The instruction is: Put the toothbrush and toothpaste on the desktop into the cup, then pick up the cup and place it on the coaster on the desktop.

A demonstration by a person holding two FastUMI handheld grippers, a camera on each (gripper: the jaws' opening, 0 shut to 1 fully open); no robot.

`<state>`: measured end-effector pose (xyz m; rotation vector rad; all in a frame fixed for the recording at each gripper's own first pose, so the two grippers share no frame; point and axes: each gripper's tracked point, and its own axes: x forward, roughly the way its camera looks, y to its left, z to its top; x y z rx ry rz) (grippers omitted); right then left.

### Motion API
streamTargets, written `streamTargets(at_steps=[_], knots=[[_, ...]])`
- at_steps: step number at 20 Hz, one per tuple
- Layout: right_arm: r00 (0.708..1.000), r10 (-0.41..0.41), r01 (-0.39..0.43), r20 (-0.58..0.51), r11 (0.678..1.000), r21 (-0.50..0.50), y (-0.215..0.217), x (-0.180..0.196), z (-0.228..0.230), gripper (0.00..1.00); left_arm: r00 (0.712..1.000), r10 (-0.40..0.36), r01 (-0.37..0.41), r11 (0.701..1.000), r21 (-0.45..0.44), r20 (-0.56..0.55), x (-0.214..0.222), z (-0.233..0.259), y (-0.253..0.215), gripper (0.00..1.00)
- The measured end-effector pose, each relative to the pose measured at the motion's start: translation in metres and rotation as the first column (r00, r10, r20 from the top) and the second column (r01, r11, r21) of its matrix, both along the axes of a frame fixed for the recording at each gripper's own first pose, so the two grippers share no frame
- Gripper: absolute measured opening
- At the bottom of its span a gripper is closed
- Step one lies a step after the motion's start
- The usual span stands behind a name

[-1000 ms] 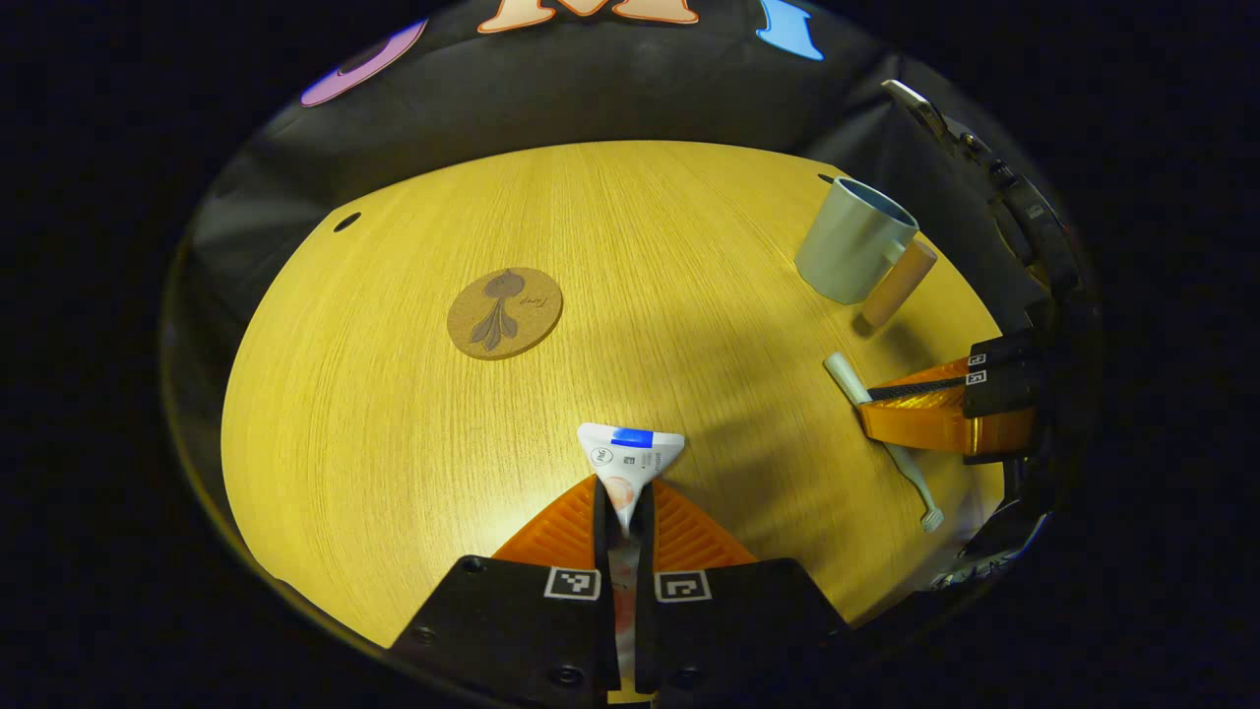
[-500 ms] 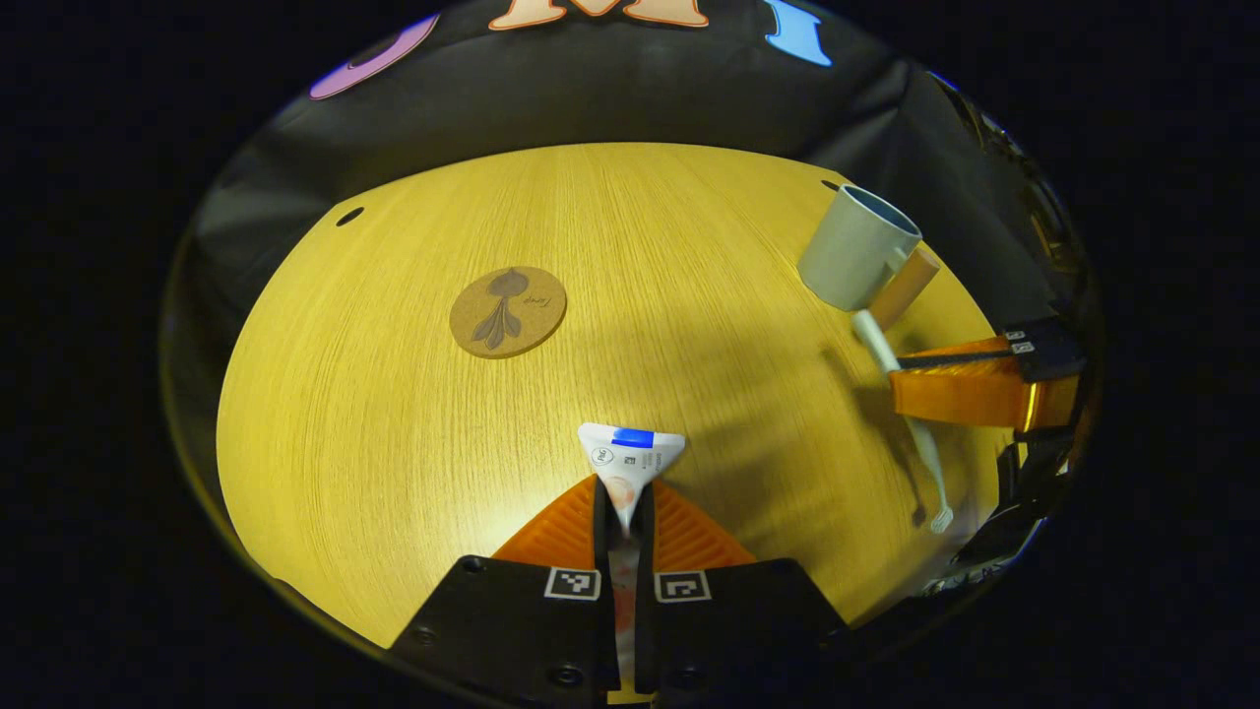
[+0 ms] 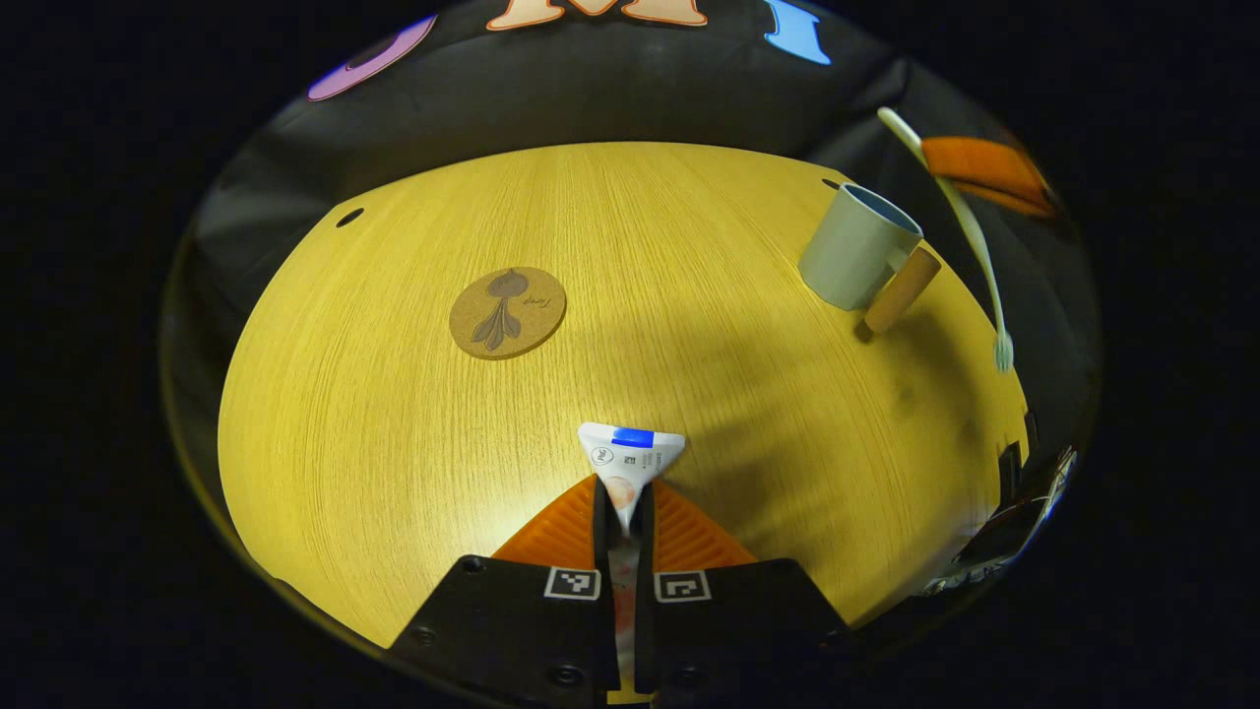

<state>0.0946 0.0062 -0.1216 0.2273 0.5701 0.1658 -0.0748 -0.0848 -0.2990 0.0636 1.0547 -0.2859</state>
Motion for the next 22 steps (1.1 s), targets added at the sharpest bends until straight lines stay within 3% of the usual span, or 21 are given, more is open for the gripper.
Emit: streamTargets(at_steps=[4, 8, 10, 15, 19, 20, 22], knots=[[0.97, -0.099, 0.1, 0.223, 0.995, 0.007, -0.021, 0.038, 0.046, 0.04, 1.0, 0.026, -0.026, 1.0, -0.007, 0.014, 0.002, 0.003, -0.001, 0.06], [0.931, -0.171, 0.184, 0.323, 0.983, -0.008, -0.042, 0.067, 0.049, 0.04, 0.999, 0.037, -0.037, 0.999, -0.009, 0.02, 0.005, 0.004, -0.001, 0.06], [0.926, -0.181, 0.197, 0.33, 0.98, -0.015, -0.041, 0.07, 0.041, 0.04, 0.999, 0.047, -0.047, 0.999, -0.01, 0.027, 0.005, 0.007, -0.002, 0.06], [0.946, -0.192, 0.207, 0.26, 0.978, -0.03, -0.041, 0.081, 0.003, 0.06, 0.998, 0.058, -0.058, 0.998, -0.012, 0.036, 0.006, 0.008, -0.002, 0.06], [0.967, -0.148, 0.161, 0.206, 0.986, -0.05, -0.034, 0.069, -0.015, 0.07, 0.998, 0.052, -0.051, 0.998, -0.025, 0.026, 0.006, 0.008, -0.003, 0.06], [0.971, -0.136, 0.148, 0.196, 0.988, -0.043, -0.032, 0.064, -0.017, 0.24, 0.998, 0.05, -0.049, 0.998, -0.026, 0.025, 0.006, 0.009, -0.004, 0.06], [0.974, -0.128, 0.138, 0.187, 0.99, -0.041, -0.034, 0.055, -0.018, 0.43, 0.998, 0.043, -0.042, 0.998, -0.041, 0.034, 0.007, 0.012, -0.005, 0.06]])
